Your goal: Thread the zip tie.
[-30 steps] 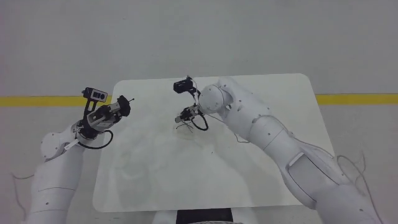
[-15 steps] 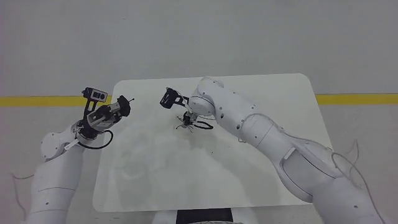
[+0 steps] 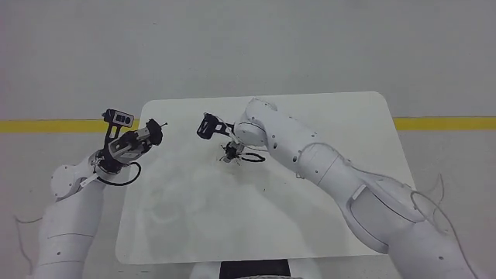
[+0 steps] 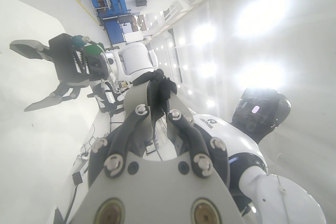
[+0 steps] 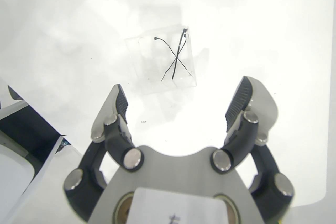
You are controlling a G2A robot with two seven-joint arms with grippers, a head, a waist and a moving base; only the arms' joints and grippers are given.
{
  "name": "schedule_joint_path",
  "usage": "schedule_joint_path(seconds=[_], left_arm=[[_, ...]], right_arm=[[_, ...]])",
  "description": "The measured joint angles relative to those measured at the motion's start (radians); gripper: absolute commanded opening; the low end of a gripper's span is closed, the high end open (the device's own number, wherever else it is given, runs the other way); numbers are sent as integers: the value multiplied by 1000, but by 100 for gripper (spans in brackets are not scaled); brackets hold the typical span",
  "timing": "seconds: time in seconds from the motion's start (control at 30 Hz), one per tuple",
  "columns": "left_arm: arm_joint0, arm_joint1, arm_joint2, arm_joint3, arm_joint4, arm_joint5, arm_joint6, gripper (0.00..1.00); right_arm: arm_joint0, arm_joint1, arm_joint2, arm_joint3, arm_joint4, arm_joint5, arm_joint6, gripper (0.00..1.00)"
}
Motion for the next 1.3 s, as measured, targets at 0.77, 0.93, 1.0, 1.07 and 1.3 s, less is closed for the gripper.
schedule_joint_path(seconds=[0.77,0.93,1.0,1.07,1.3], left_arm=[[0,0,0,0,0,0,0,0],[0,0,0,0,0,0,0,0],[0,0,0,0,0,0,0,0],[0,0,0,0,0,0,0,0],[0,0,0,0,0,0,0,0]], right_arm=[[46,-112,-168,236,51,1,-117,26],[44,-129,-182,275,64,1,-126,25],[45,-136,-186,294,67,1,-135,24],[44,-144,-191,311,68,1,-143,19],[41,-174,-208,368,53,1,-167,12]])
